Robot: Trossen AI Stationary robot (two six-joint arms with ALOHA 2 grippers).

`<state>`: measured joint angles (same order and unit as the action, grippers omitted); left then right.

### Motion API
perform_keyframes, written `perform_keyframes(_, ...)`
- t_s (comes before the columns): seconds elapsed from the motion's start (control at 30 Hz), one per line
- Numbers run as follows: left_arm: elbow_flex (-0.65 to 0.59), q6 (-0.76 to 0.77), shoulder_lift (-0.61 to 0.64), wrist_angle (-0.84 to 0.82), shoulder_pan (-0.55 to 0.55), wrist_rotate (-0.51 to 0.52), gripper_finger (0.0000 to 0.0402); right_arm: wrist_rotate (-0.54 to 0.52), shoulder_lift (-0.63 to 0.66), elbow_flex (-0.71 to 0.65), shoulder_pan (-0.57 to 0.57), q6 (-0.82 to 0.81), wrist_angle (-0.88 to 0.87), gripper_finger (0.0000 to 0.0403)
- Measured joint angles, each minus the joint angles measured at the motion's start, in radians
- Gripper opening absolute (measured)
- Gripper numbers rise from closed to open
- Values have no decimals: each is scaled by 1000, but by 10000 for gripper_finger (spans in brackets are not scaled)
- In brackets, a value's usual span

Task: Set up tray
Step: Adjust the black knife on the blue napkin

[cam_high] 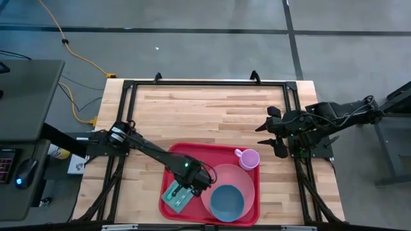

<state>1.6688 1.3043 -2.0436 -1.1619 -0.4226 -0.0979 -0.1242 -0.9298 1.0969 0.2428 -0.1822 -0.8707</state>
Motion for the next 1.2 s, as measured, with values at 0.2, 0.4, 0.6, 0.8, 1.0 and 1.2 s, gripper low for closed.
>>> perform_keyframes(0.2, 0, 63, -5, 37, -34, -2, 66, 0, 0, 0, 0, 0, -1, 209)
perform_keyframes(0.4, 0, 114, -5, 35, -54, 1, 64, 0, 0, 0, 0, 3, -1, 209)
perform_keyframes(0.6, -14, 115, -23, 57, -68, -14, 69, 0, 0, 0, 0, 2, -1, 209)
perform_keyframes(0.8, -59, 115, -33, 99, -69, -29, 71, 0, 0, 0, 0, 2, -1, 209)
perform_keyframes(1.0, -84, 115, -31, 127, -69, -43, 71, 3, 0, 0, 0, 0, -1, 209)
perform_keyframes(1.2, -82, 112, -44, 126, -69, -46, 71, 3, 0, 0, 0, 0, -1, 209)
